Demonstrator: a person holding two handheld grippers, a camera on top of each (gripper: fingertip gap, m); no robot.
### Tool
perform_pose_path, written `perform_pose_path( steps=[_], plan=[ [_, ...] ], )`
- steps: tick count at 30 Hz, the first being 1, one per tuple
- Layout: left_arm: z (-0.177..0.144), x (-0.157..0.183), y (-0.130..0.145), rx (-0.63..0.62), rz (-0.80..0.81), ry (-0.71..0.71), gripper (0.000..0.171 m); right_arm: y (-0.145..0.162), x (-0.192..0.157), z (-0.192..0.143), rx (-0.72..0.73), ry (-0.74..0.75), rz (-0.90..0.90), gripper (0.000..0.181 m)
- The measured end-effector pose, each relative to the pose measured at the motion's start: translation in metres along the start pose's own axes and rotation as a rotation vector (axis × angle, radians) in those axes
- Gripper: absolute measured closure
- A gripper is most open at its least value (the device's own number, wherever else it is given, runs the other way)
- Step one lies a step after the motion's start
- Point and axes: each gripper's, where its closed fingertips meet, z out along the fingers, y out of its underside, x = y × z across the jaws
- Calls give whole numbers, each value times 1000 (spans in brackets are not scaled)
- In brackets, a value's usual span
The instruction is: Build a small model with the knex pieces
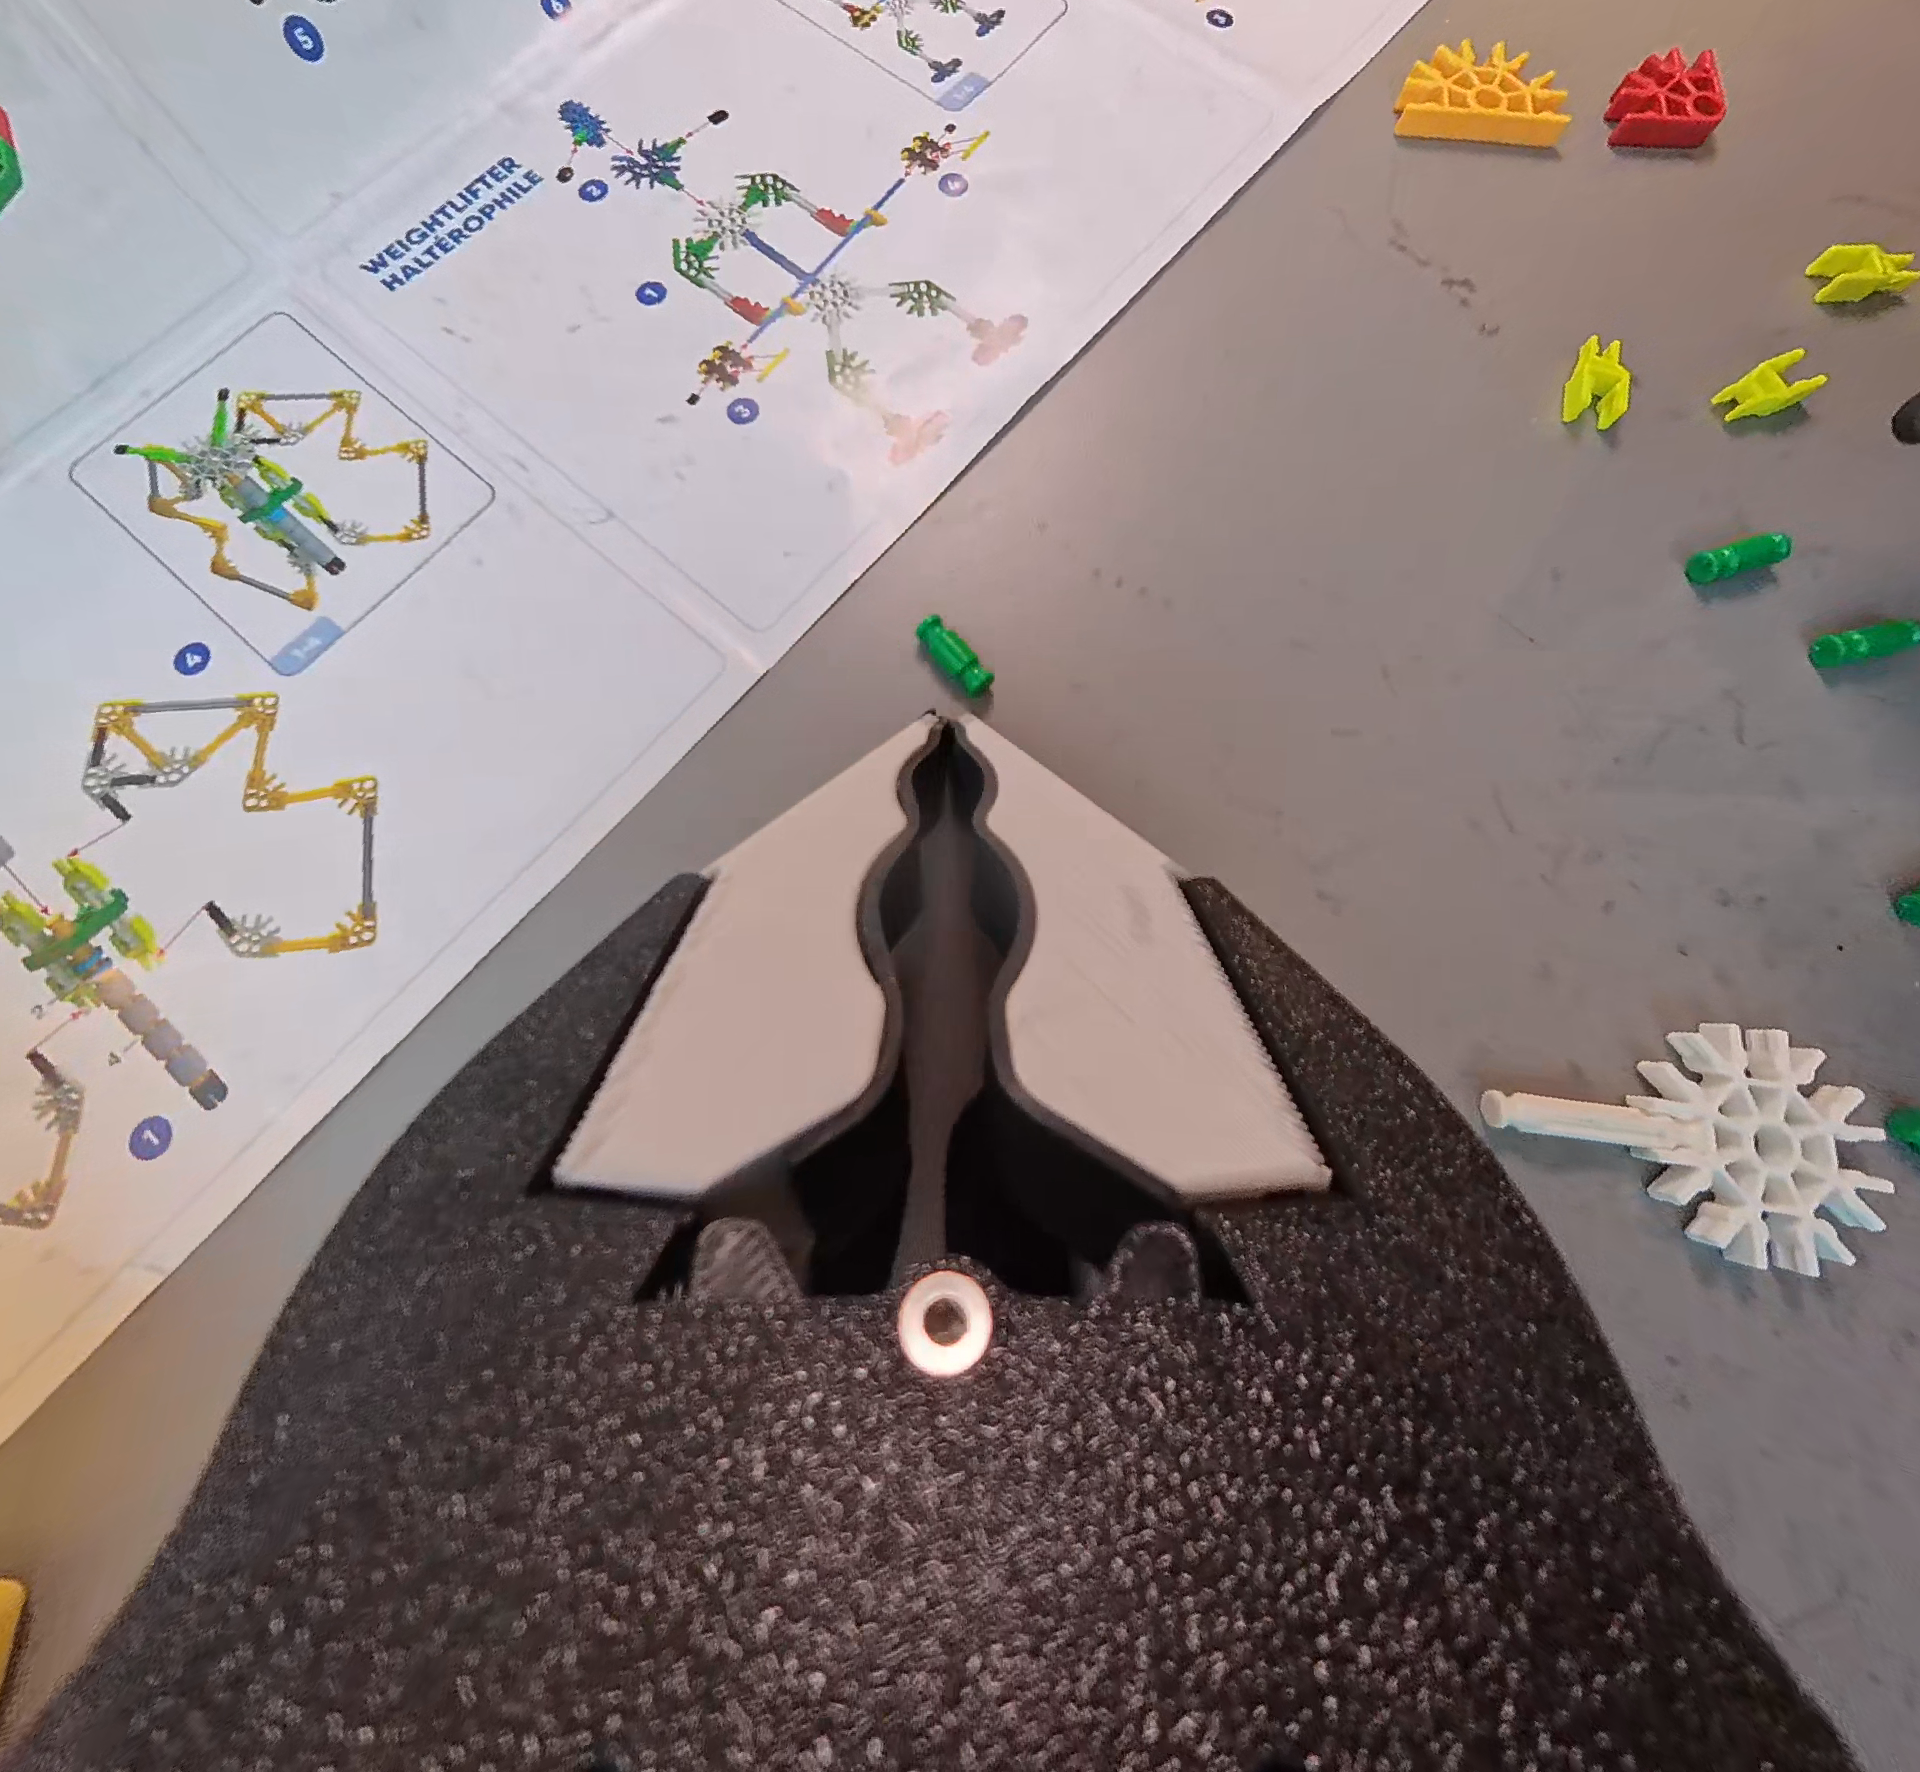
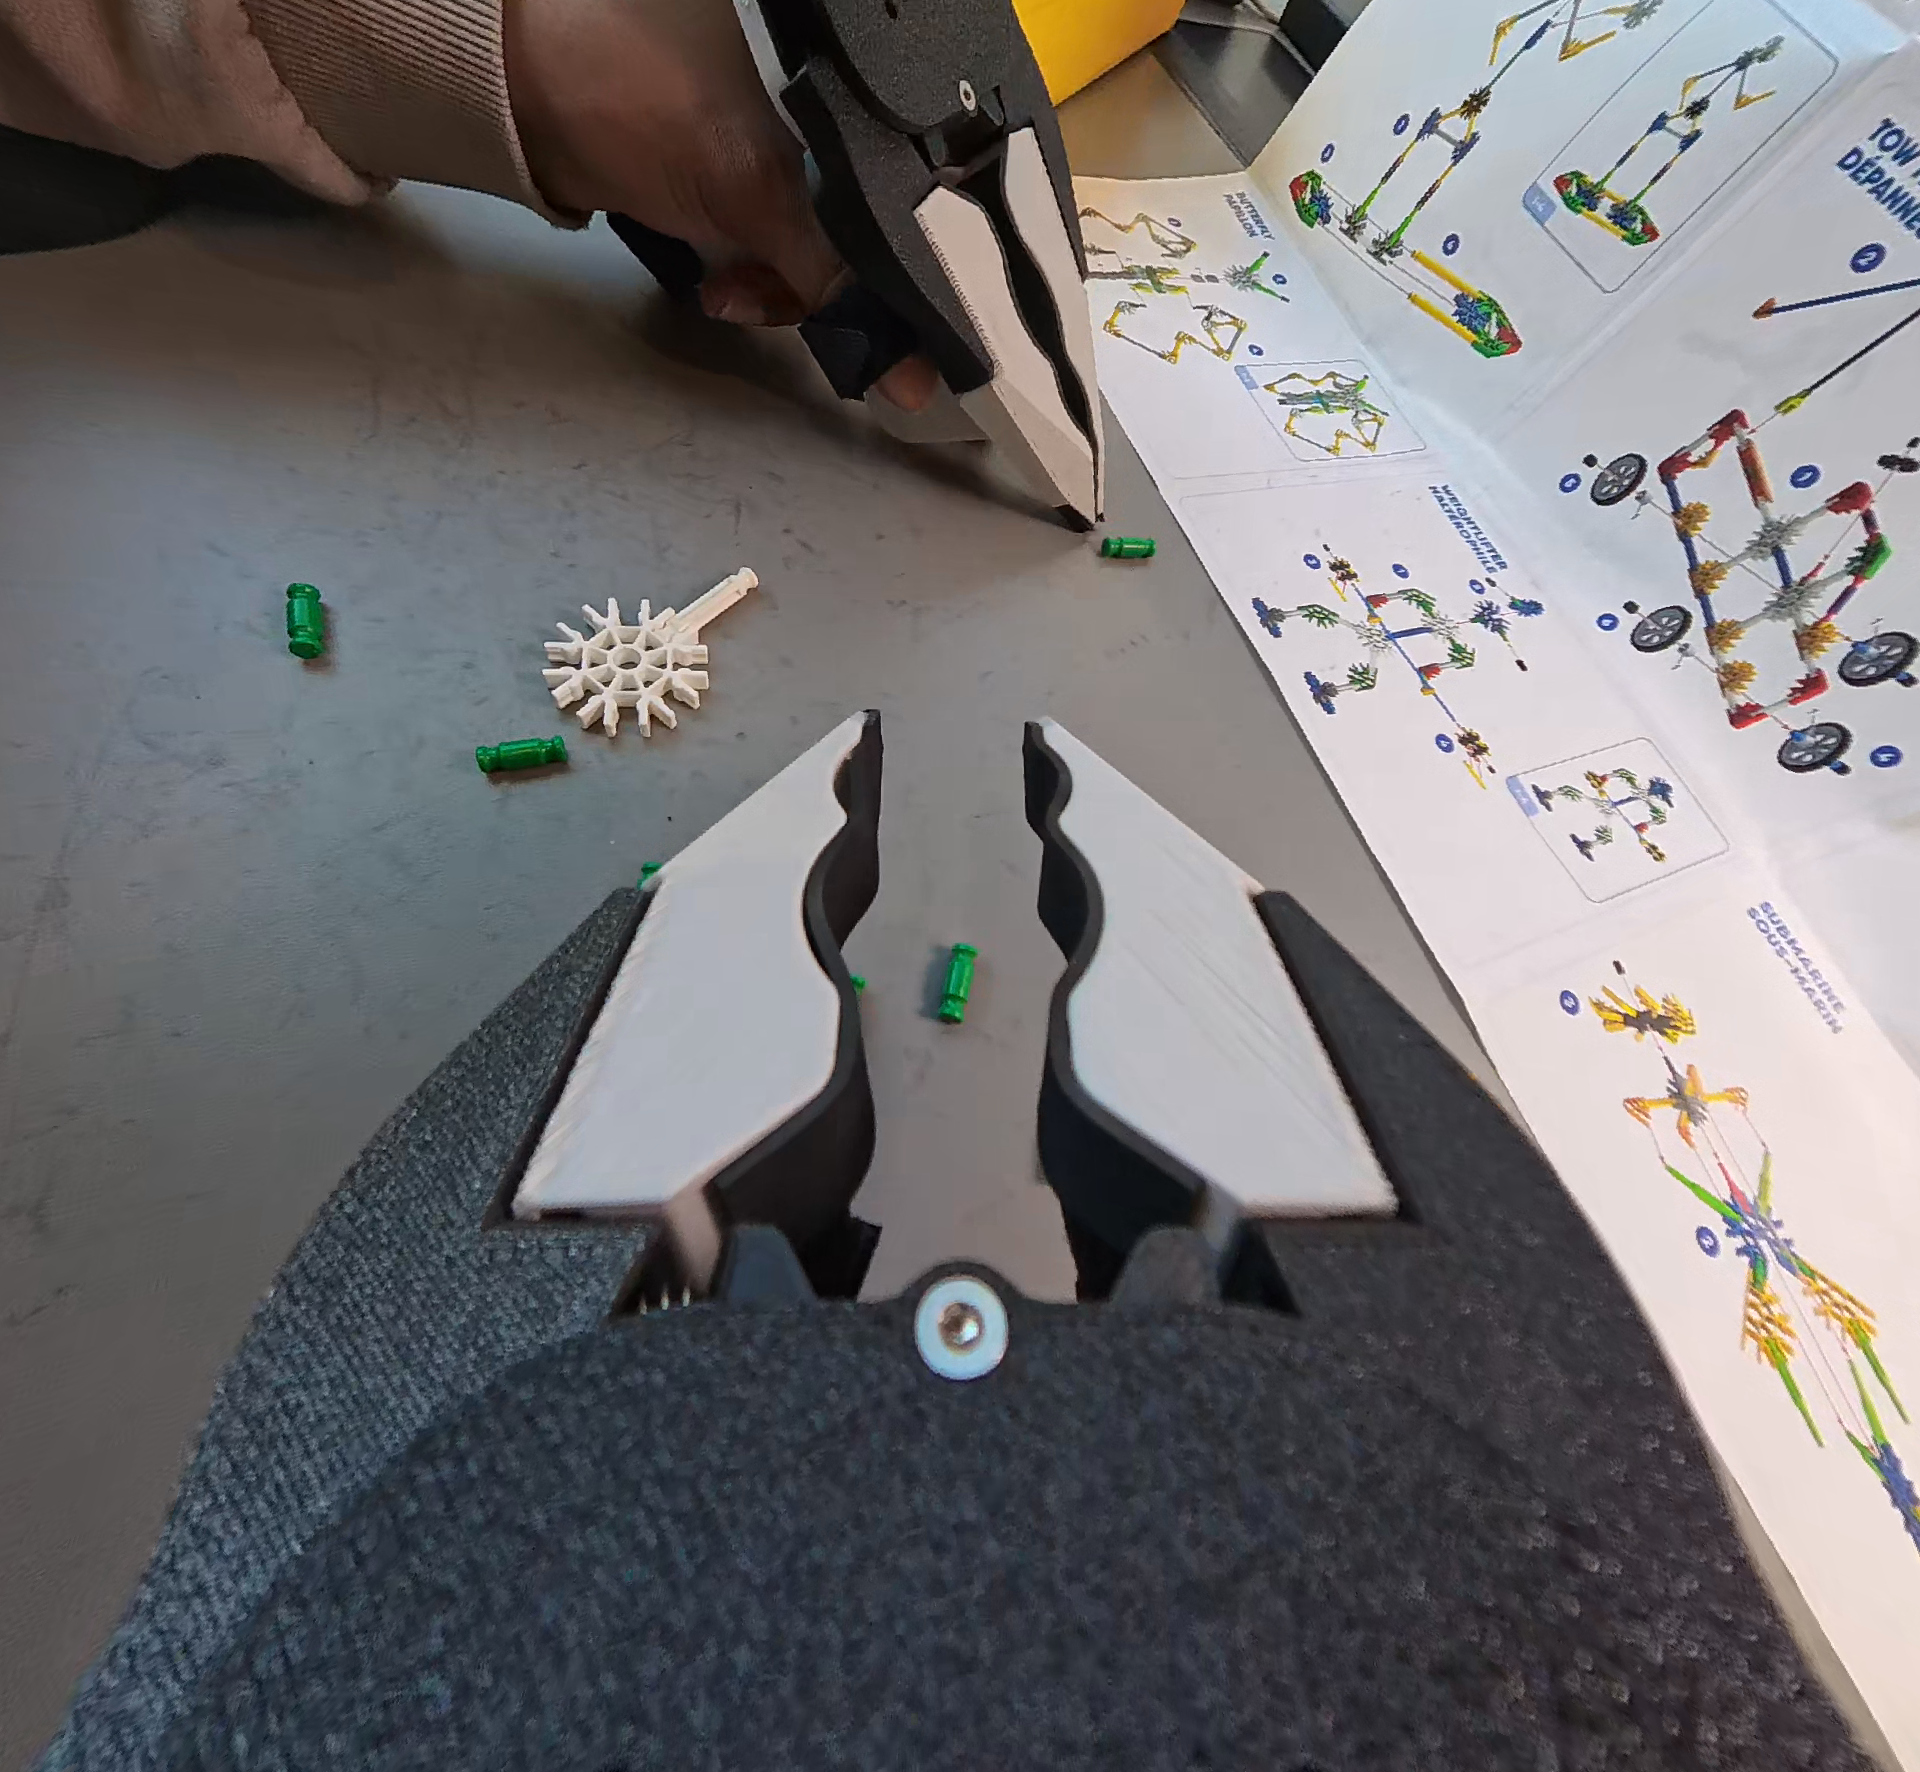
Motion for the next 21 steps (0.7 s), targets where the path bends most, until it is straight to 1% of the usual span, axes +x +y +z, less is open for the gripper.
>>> perform_pose_path(
  steps=[7, 10, 11, 12, 15, 18, 21],
  plan=[
    [-2, 1, 2, -6, 26, 11, 171, -2, 2, -2, 7, 13, -12, 156],
    [-2, 0, 1, 11, 30, 4, 171, -3, 4, -3, 12, 22, -12, 156],
    [-2, 1, -1, 14, 29, 2, 165, -3, 6, -4, 13, 26, -8, 156],
    [-1, 3, -3, 21, 25, 10, 153, -3, 7, -4, 14, 29, -2, 156],
    [6, 10, -10, 25, 29, 20, 140, -2, 9, -3, 16, 31, 20, 156],
    [16, 14, -18, 20, 39, 8, 138, -1, 9, -2, 17, 28, 26, 156],
    [27, 17, -27, 14, 19, 20, 139, 1, 8, -1, 8, 27, 23, 156]
  ],
)
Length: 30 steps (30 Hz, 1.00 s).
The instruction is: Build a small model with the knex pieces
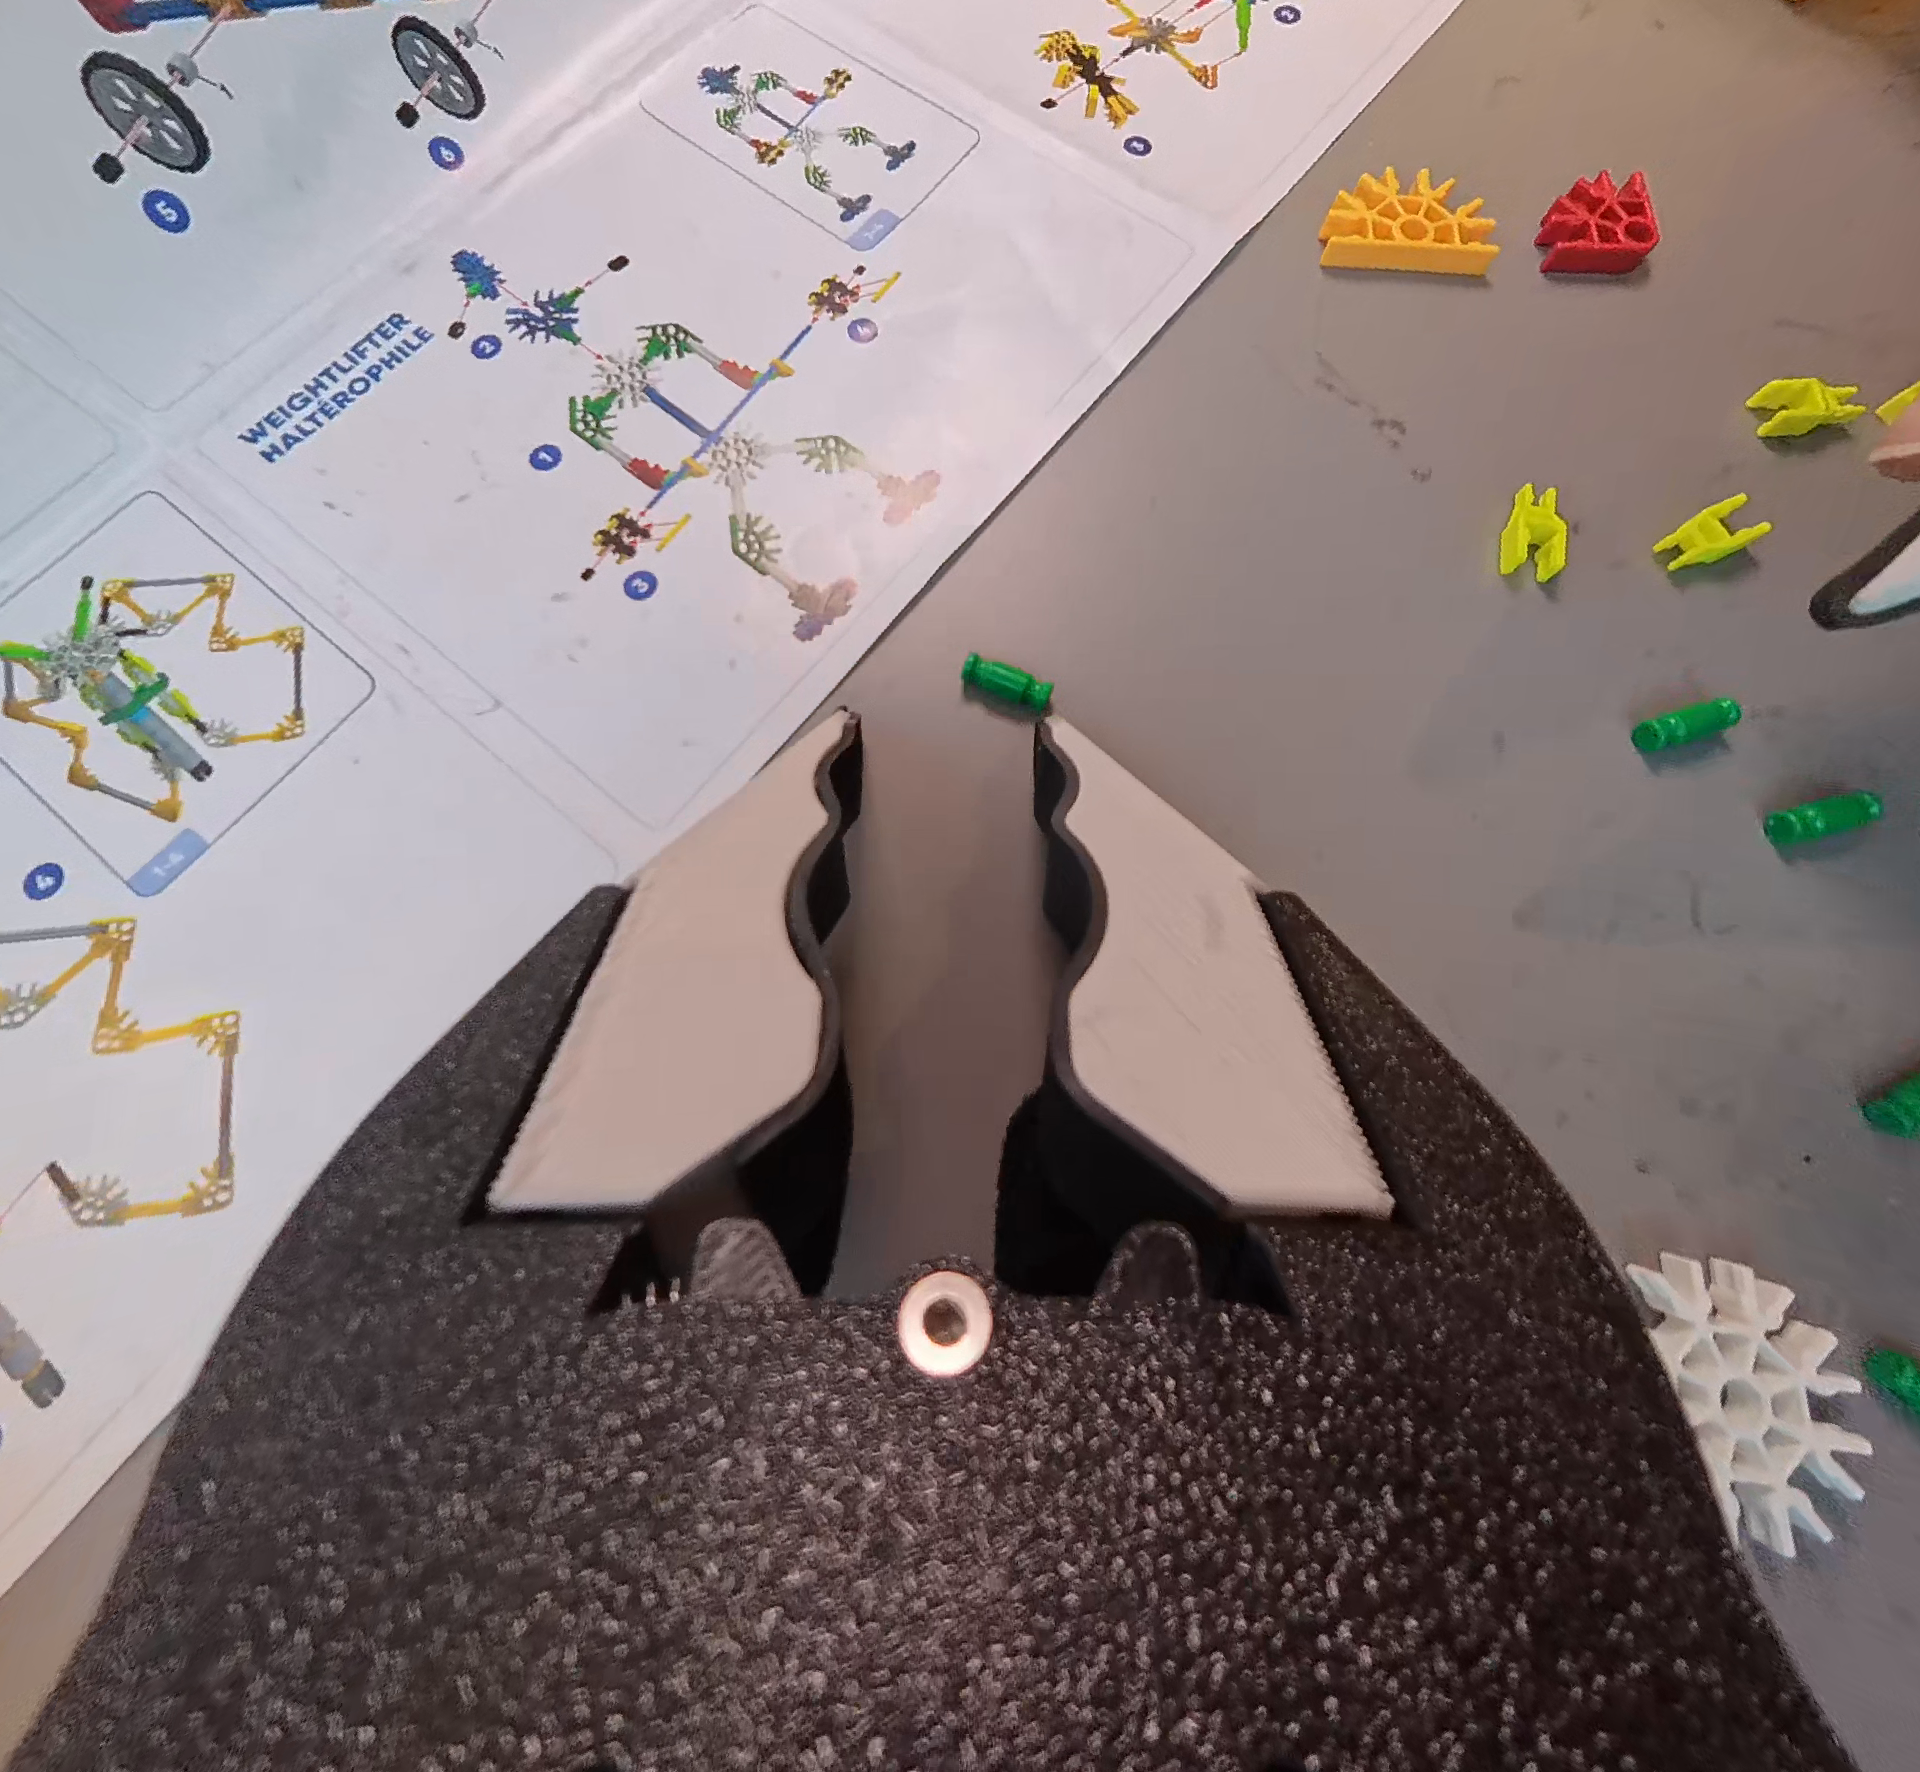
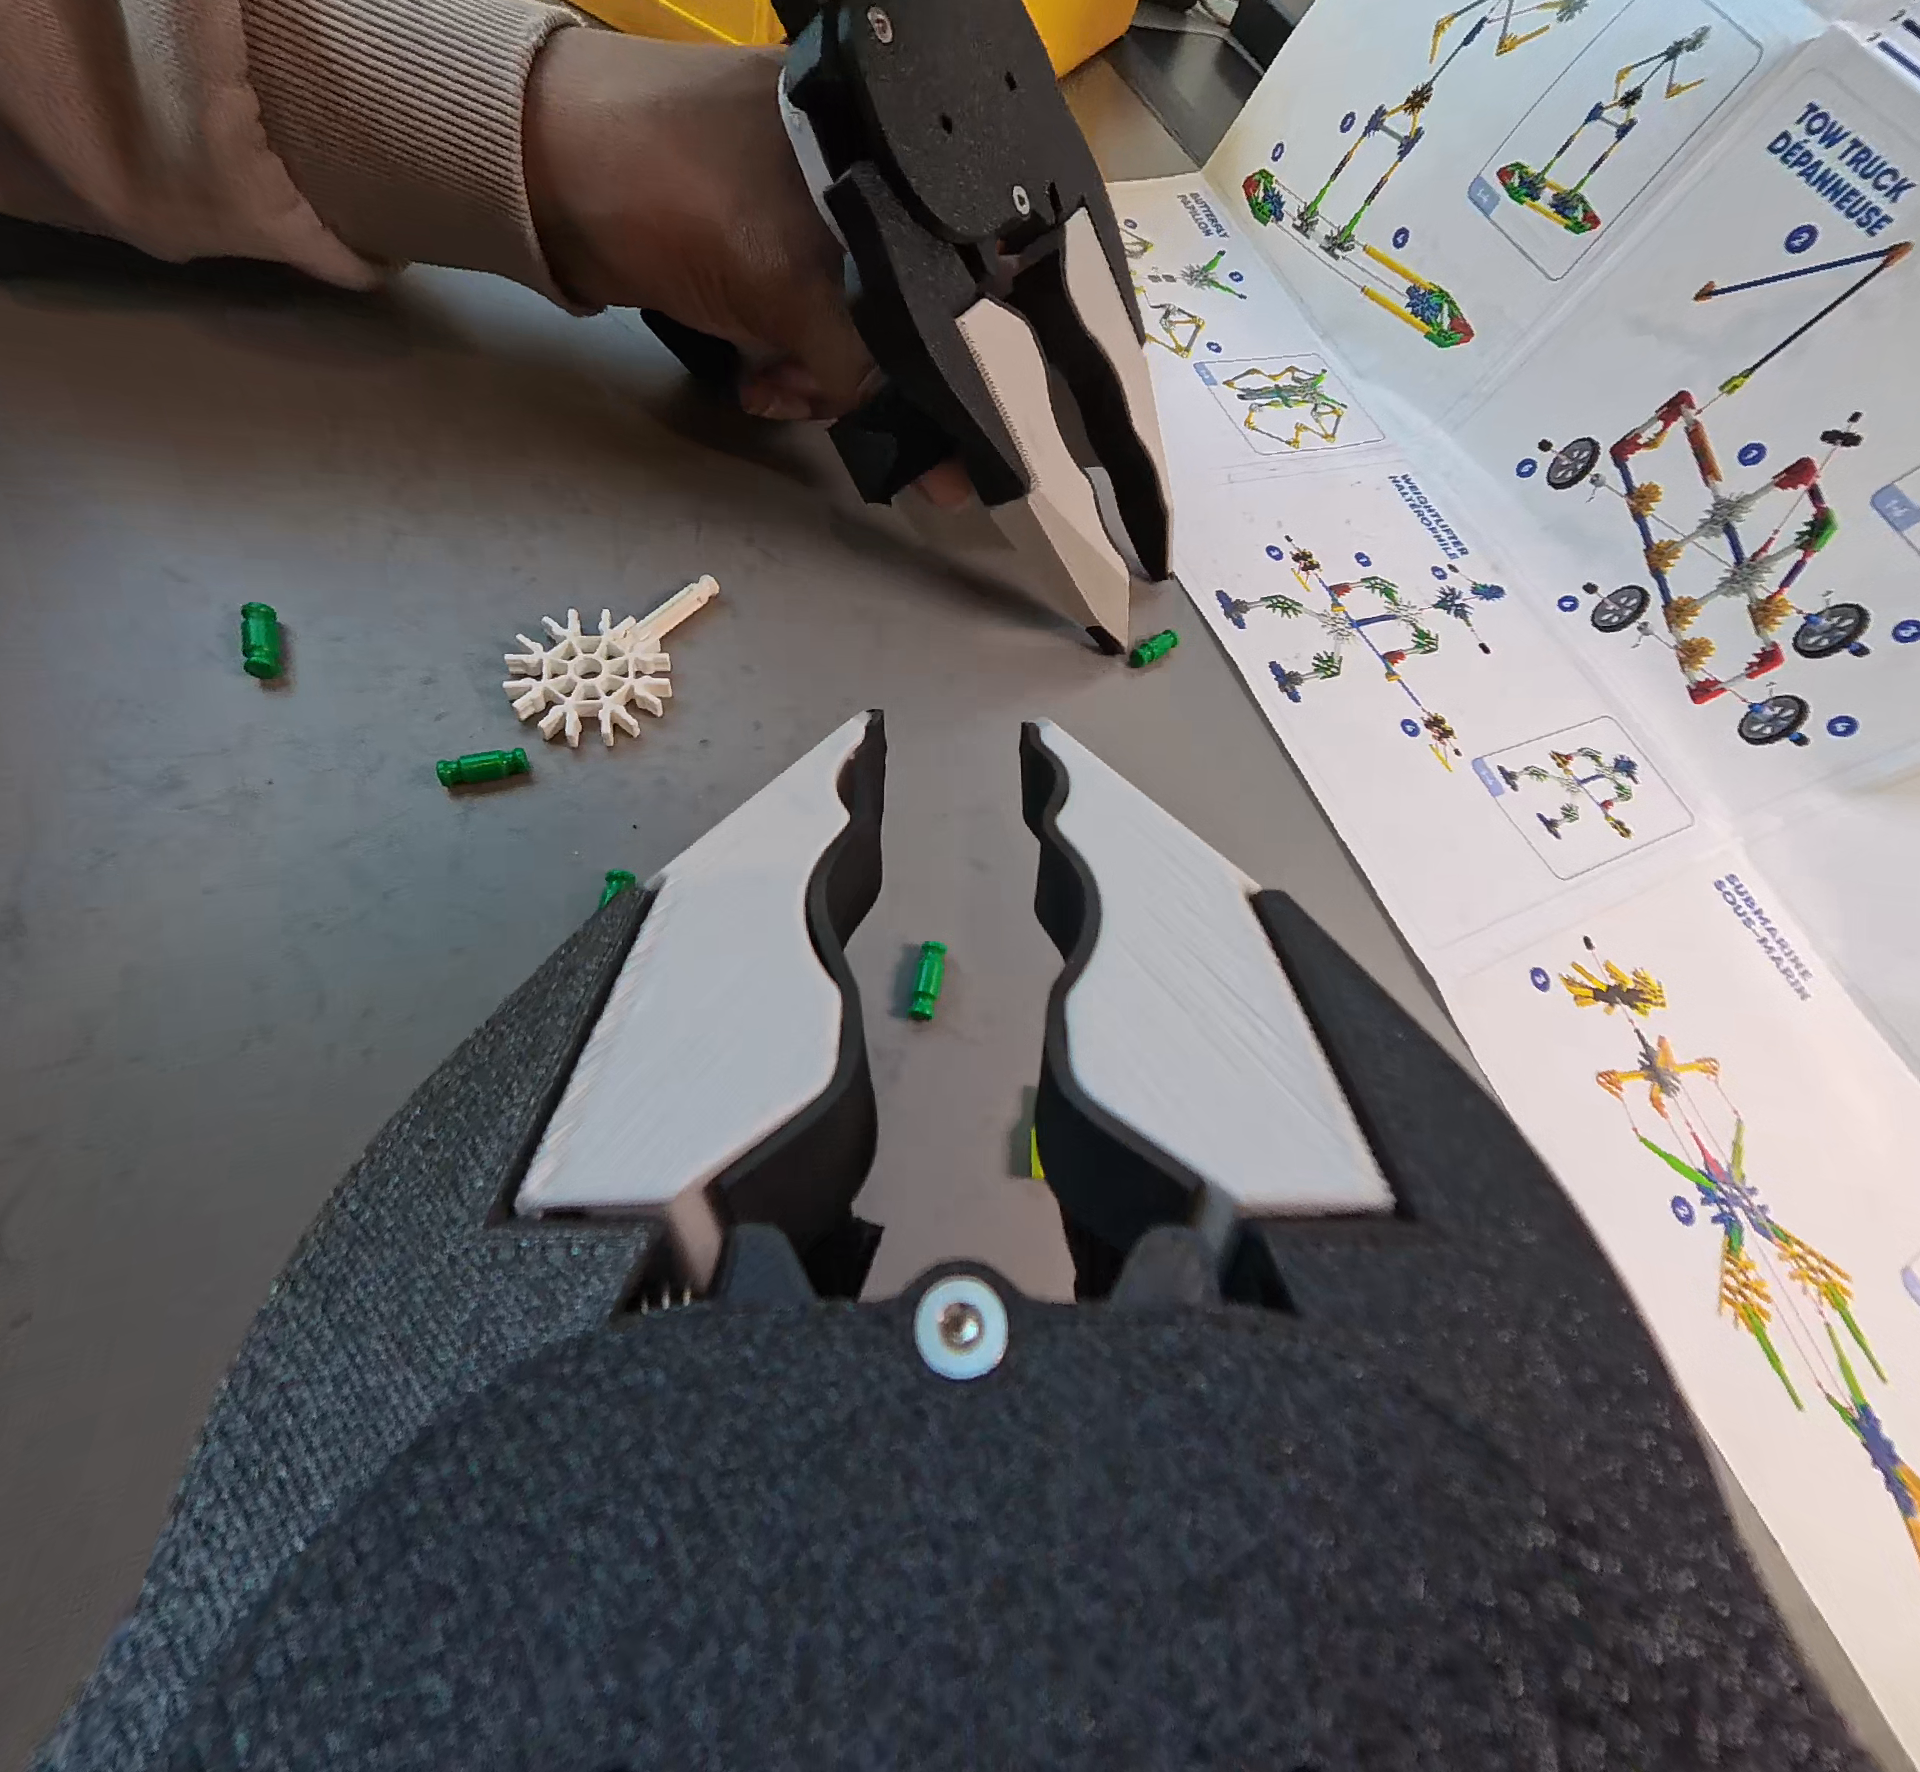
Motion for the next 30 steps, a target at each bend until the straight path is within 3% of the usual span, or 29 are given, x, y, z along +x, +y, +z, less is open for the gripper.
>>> perform_pose_path(
  steps=[5, 8, 12, 21, 23, 25, 30],
  plan=[
    [5, 1, -4, -8, -13, 17, 148, 0, 4, -3, 1, 13, -5, 156],
    [5, 0, -3, -4, -10, 16, 165, -1, 5, -4, 8, 11, 1, 156],
    [5, 1, -4, -3, 6, 24, 168, 0, 7, -4, 6, 19, -1, 156],
    [24, 21, -26, 2, 53, 75, 138, 8, 23, -6, -8, 57, 95, 157],
    [32, 23, -28, -14, 65, 68, 140, 10, 25, -7, -17, 67, 84, 157],
    [33, 27, -28, -27, 70, 94, 153, 10, 26, -8, -19, 75, 76, 157],
    [28, 28, -24, -37, 113, 103, 154, 8, 29, -11, -6, 80, 76, 157]
  ],
)
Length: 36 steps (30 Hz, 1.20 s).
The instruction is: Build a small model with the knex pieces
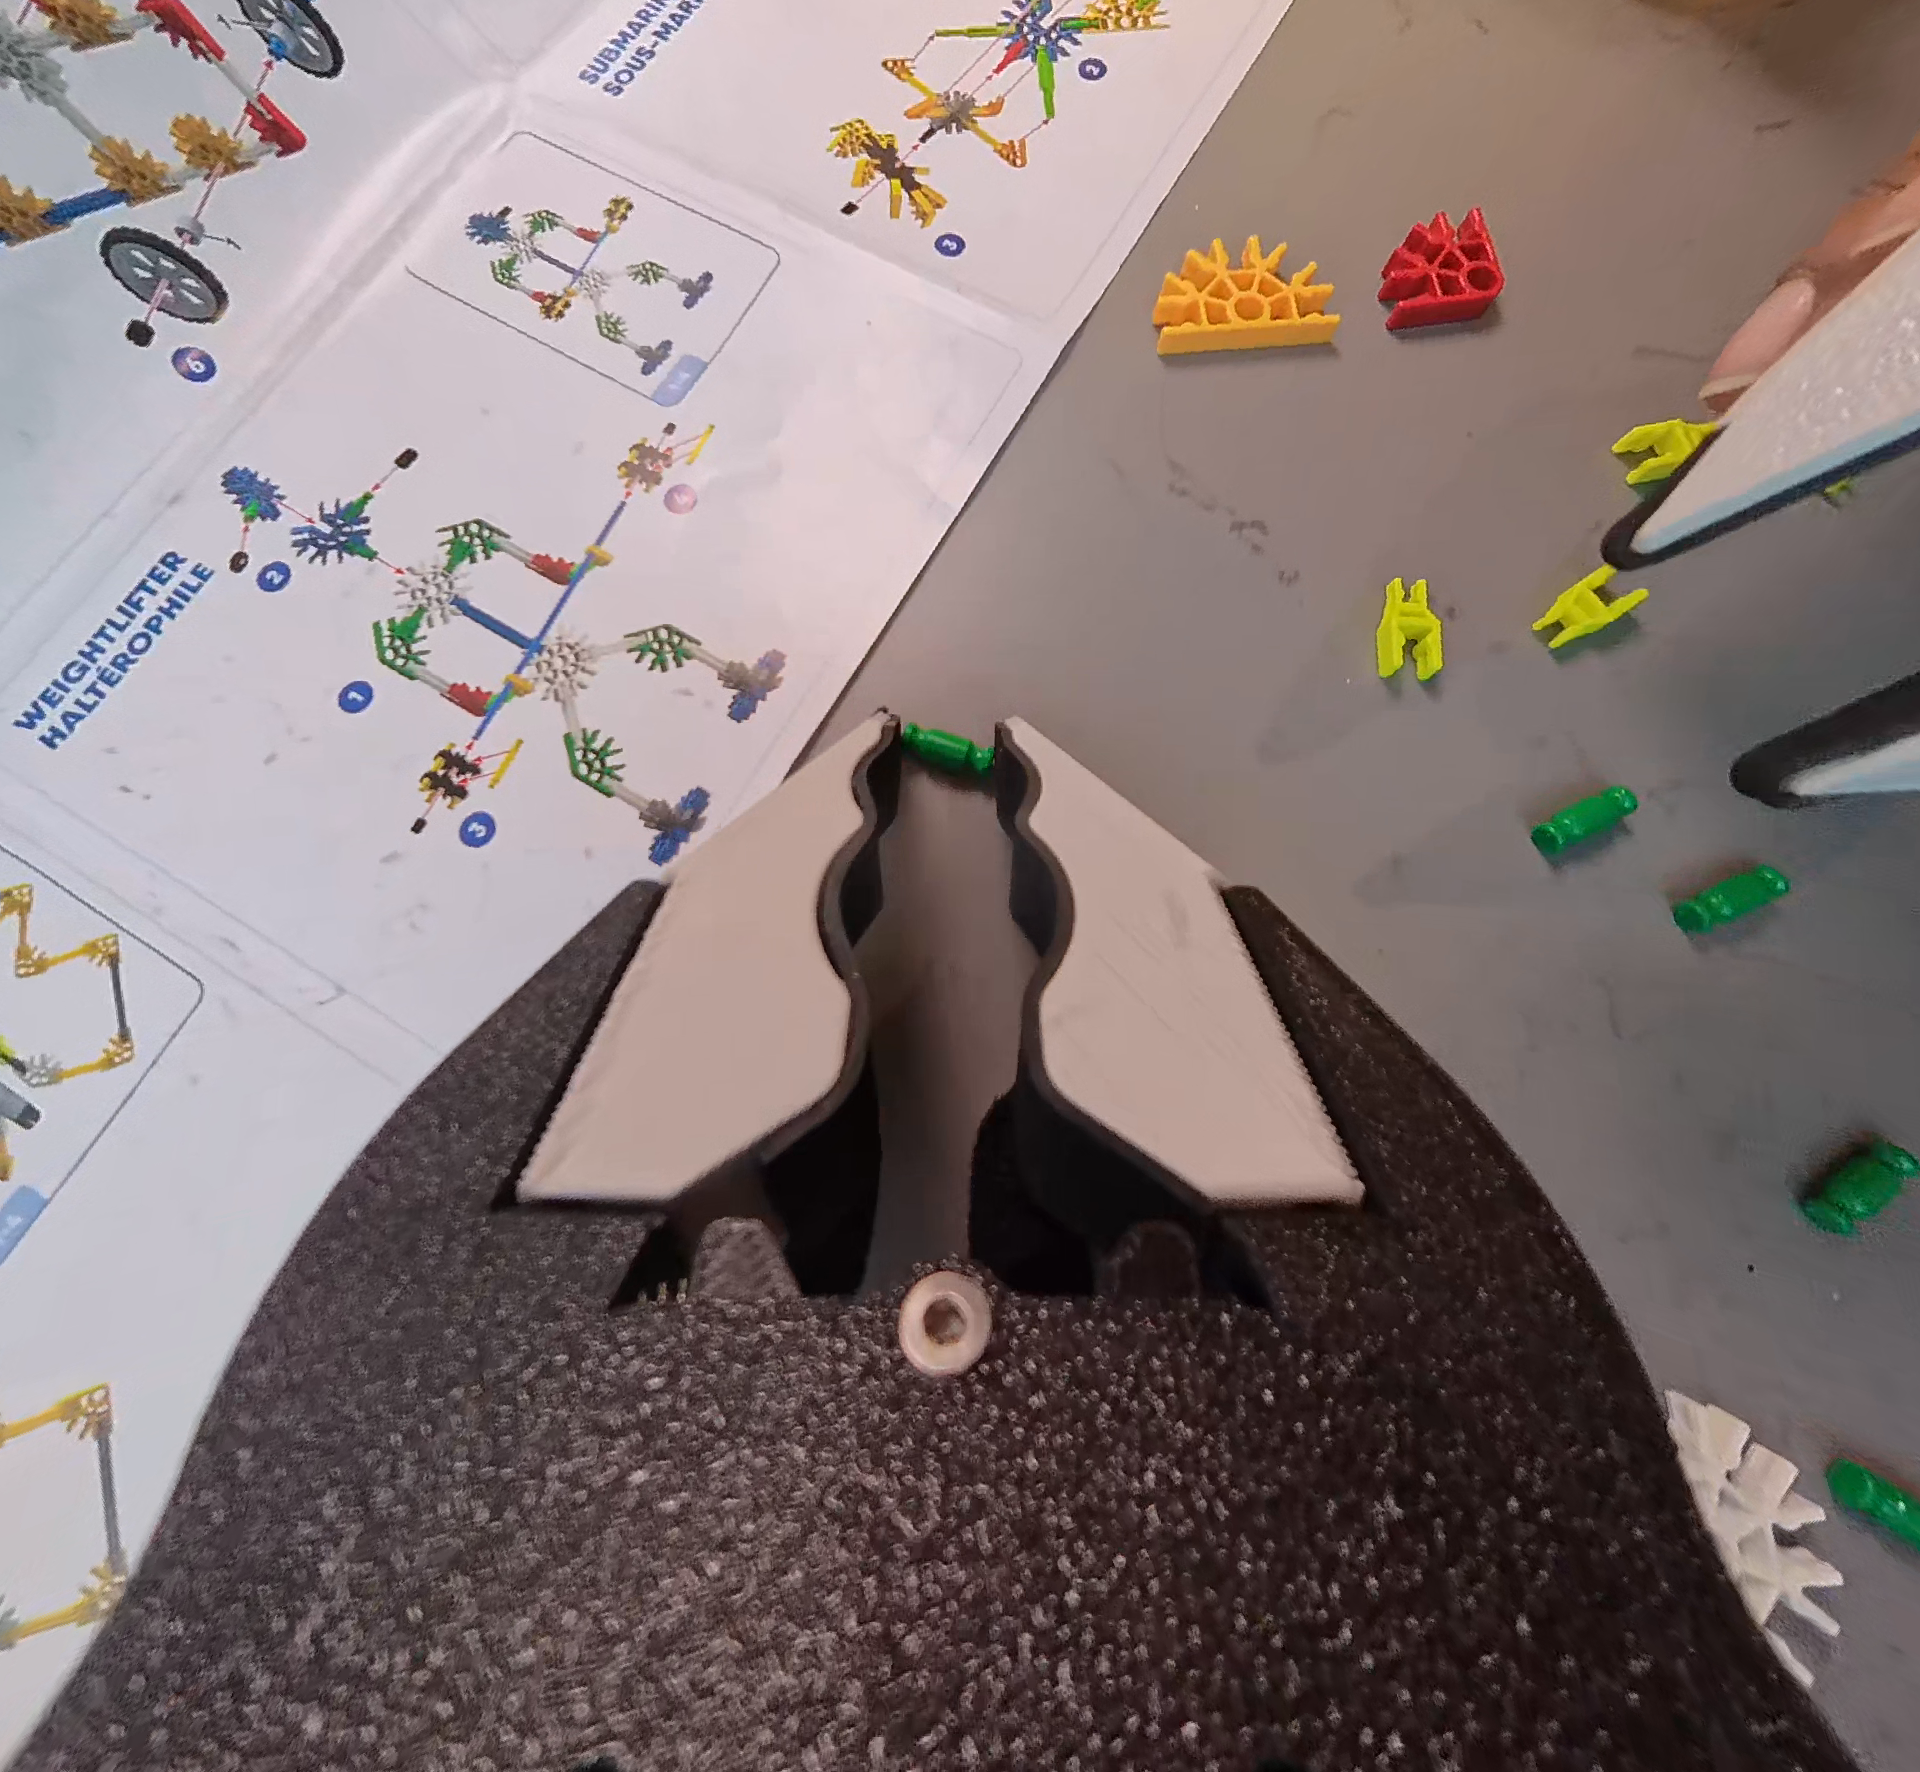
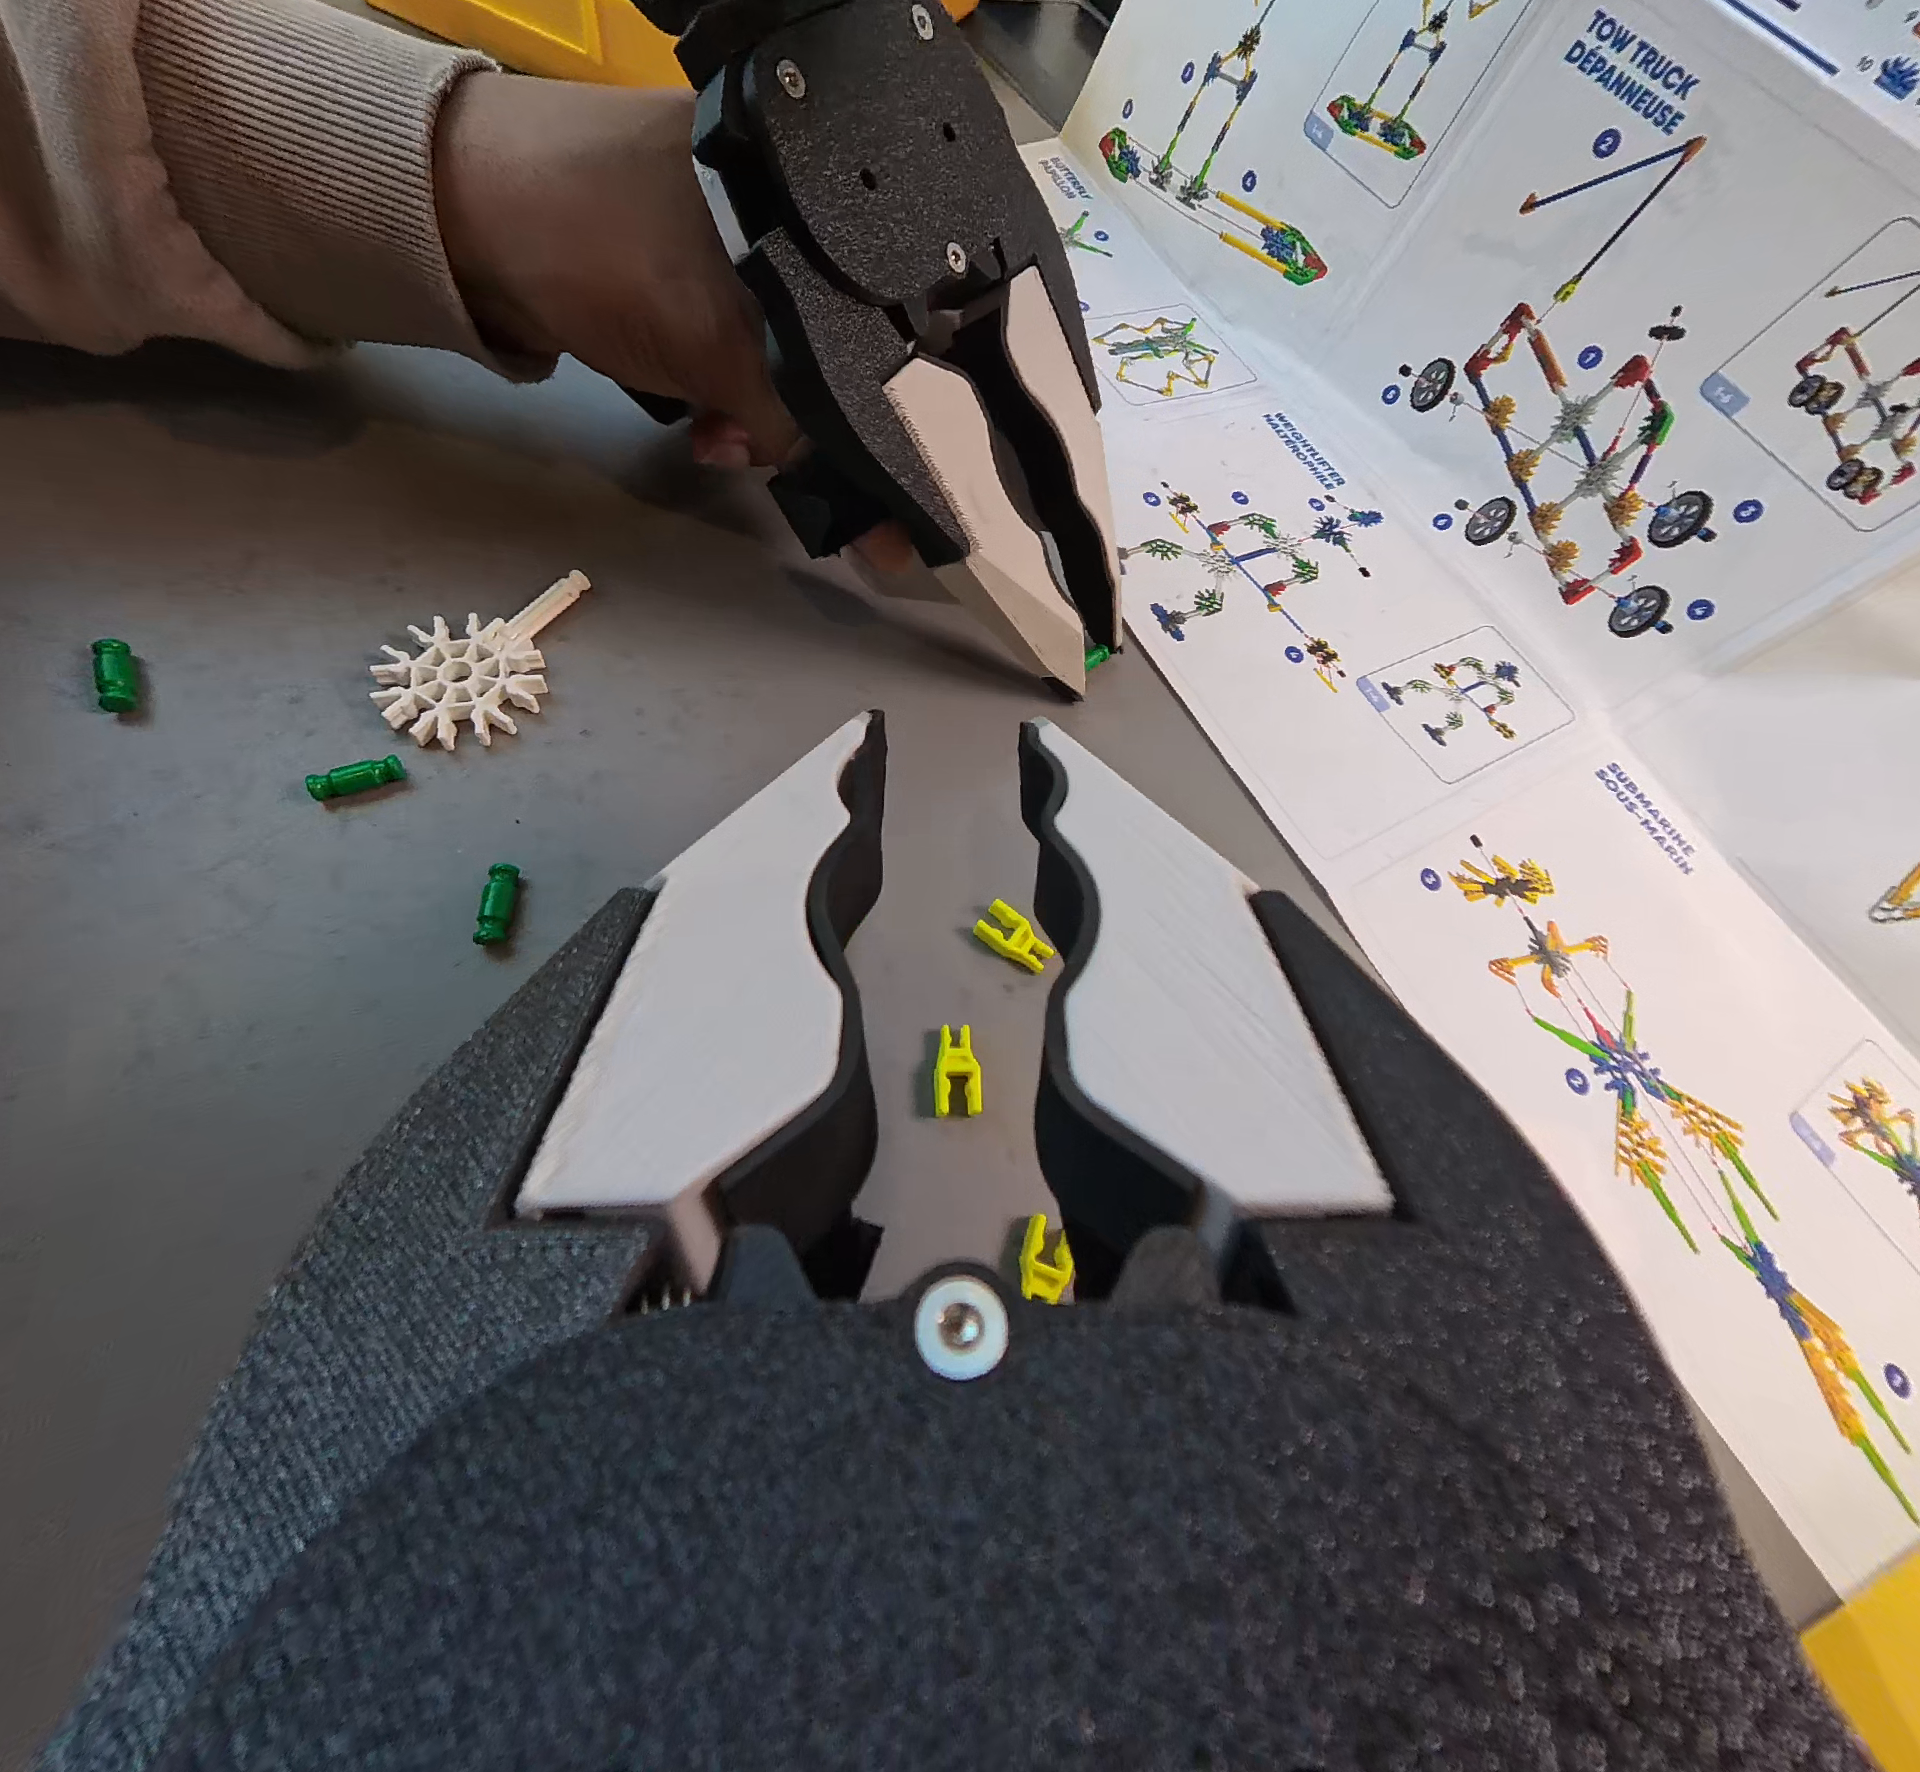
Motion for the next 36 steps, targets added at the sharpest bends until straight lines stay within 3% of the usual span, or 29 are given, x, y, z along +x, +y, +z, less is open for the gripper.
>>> perform_pose_path(
  steps=[3, 7, 11, 16, 28, 36],
  plan=[
    [-9, 17, -7, 59, 52, 94, 154, 1, 2, -1, -2, 7, -8, 157],
    [-42, 65, -26, 207, 77, 384, 154, -11, -6, -6, 65, -22, -66, 155],
    [-90, 111, -36, 319, -64, 775, 154, -33, -32, -17, 193, -74, -263, 152],
    [-111, 132, -39, 330, -234, 1007, 154, -45, -48, -23, 253, -67, -394, 153],
    [-124, 136, -44, 346, -522, 1185, 154, -53, -56, -29, 311, -61, -470, 175],
    [-131, 137, -43, 369, -617, 1204, 154, -58, -62, -30, 343, -91, -437, 176]
  ],
)
